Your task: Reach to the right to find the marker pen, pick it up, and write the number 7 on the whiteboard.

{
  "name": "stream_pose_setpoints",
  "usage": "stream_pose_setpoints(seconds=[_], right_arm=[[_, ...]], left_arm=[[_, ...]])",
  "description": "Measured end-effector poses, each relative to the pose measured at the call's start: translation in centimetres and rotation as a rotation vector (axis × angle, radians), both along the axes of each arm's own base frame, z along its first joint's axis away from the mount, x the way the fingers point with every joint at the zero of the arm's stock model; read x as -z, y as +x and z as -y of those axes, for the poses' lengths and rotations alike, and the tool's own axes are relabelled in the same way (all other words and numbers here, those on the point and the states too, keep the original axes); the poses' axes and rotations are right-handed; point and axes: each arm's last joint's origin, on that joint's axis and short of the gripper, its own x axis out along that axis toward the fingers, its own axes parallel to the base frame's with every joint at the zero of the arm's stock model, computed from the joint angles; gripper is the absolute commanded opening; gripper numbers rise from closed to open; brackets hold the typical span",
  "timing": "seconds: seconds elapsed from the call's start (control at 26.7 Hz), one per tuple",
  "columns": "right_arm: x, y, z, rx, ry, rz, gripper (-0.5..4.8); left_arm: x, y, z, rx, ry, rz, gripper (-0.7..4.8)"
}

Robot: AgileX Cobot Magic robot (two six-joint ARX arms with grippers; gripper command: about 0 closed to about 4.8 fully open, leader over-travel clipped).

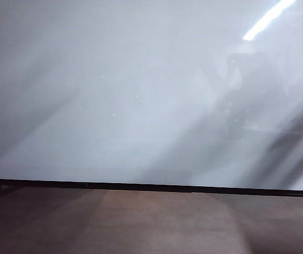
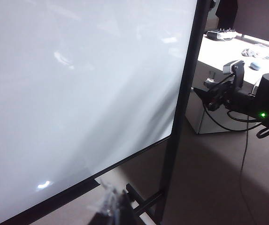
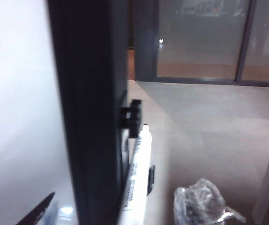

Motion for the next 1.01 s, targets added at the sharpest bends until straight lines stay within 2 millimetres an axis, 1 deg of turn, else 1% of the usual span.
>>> stream_pose_setpoints(seconds=[0.11, 0.19, 0.26, 0.56, 0.67, 0.71, 0.75, 0.9, 1.01], right_arm=[[0.6, 0.8, 0.4, 0.0, 0.004, -0.006, 3.05], [0.4, 1.6, 0.7, -0.001, 0.01, -0.005, 3.05], [0.3, 1.8, 0.7, -0.007, 0.014, 0.002, 3.05], [0.5, 1.9, 0.7, -0.019, 0.026, -0.018, 3.05], [0.6, 1.9, 0.8, 0.0, 0.032, -0.03, 3.05], [0.6, 1.9, 0.8, 0.003, 0.033, -0.033, 3.0], [0.6, 1.9, 0.8, 0.003, 0.033, -0.034, 2.77], [0.8, 1.9, 0.8, 0.003, 0.039, -0.047, 2.73], [1.8, 2.0, 0.8, 0.002, 0.05, -0.071, 2.74]], left_arm=[[0.0, 0.0, 0.0, 0.0, 0.0, 0.0, -0.05], [0.0, 0.0, 0.0, 0.0, 0.0, -0.001, -0.05], [0.0, 0.0, 0.0, 0.0, 0.0, -0.001, -0.05], [0.0, 0.0, 0.0, 0.0, 0.0, 0.0, -0.05], [0.0, 0.0, 0.0, 0.0, 0.001, -0.001, -0.05], [0.0, 0.0, 0.0, 0.0, 0.0, 0.0, -0.05], [0.0, 0.0, 0.0, 0.0, 0.001, -0.001, -0.05], [0.0, 0.0, 0.0, 0.0, 0.0, 0.0, -0.05], [0.0, 0.0, 0.0, 0.0, 0.0, 0.0, -0.05]])
